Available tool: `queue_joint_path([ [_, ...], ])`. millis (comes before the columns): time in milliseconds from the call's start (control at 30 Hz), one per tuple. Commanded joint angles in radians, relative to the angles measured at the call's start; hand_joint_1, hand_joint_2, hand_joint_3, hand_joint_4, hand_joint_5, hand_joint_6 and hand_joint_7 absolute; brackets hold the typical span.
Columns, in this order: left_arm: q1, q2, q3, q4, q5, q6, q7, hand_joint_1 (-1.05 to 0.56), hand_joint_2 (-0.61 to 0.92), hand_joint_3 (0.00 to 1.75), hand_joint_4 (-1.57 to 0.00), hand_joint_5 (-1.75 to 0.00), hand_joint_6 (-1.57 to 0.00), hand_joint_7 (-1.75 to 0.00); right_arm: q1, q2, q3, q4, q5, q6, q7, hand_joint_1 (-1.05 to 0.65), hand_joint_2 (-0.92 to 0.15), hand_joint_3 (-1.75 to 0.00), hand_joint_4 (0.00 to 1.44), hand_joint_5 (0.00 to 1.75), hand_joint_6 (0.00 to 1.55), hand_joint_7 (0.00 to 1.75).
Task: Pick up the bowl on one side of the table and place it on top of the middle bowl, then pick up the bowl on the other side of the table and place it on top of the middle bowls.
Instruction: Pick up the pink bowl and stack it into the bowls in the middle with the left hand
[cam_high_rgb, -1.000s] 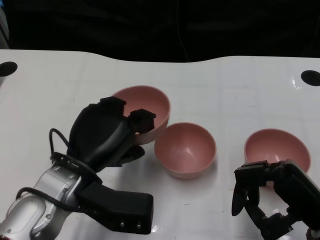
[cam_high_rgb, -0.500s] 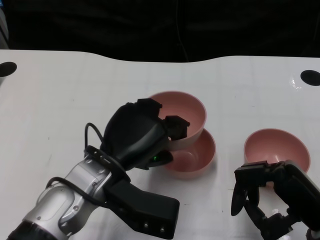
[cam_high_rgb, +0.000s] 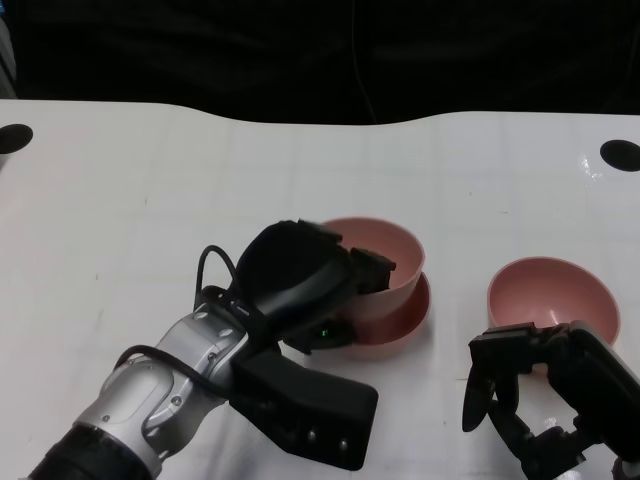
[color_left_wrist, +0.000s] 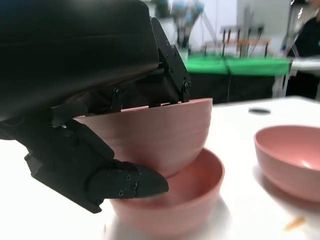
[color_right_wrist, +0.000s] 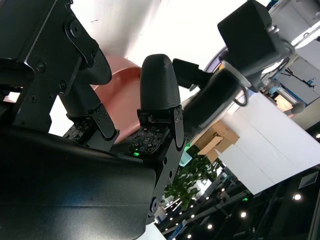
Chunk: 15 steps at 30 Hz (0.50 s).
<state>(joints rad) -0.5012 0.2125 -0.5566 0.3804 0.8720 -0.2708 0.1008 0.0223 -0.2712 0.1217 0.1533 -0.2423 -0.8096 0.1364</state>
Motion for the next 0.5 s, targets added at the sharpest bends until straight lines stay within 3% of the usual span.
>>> queue_joint_path([
  [33, -0.017, 0.015, -0.011, 0.007, 0.001, 0.023, -0.058, -0.33, 0.91, 0.29, -0.69, -0.80, -0.72, -0.44, 0.002, -0.007, -0.001, -0.005, 0.003, 0.001, 0.000, 0.24, -0.06, -1.65, 0.95, 1.75, 0.92, 1.28],
  [67, -0.018, 0.021, -0.020, 0.000, 0.019, 0.040, -0.077, -0.42, 0.92, 0.29, -0.39, -0.59, -0.50, -0.26, 0.003, -0.007, 0.000, -0.006, 0.003, 0.003, 0.000, 0.23, -0.06, -1.65, 0.95, 1.75, 0.92, 1.28],
  [167, -0.006, 0.029, -0.032, -0.023, 0.045, 0.078, -0.103, -0.55, 0.92, 0.32, -0.10, -0.40, -0.27, -0.08, 0.002, -0.007, 0.001, -0.007, 0.007, 0.005, 0.003, 0.23, -0.06, -1.66, 0.95, 1.75, 0.93, 1.28],
  [267, 0.003, 0.031, -0.036, -0.036, 0.049, 0.096, -0.113, -0.64, 0.92, 0.41, -0.01, -0.26, -0.16, -0.01, 0.004, -0.008, 0.000, -0.015, 0.001, 0.013, 0.003, 0.23, -0.06, -1.66, 0.95, 1.75, 0.93, 1.28],
  [500, 0.042, 0.049, -0.021, -0.109, 0.041, 0.130, -0.134, -0.74, 0.92, 0.52, 0.00, -0.01, -0.01, 0.00, 0.001, -0.006, 0.002, -0.013, 0.002, 0.008, 0.001, 0.24, -0.06, -1.67, 0.96, 1.74, 0.94, 1.29],
])
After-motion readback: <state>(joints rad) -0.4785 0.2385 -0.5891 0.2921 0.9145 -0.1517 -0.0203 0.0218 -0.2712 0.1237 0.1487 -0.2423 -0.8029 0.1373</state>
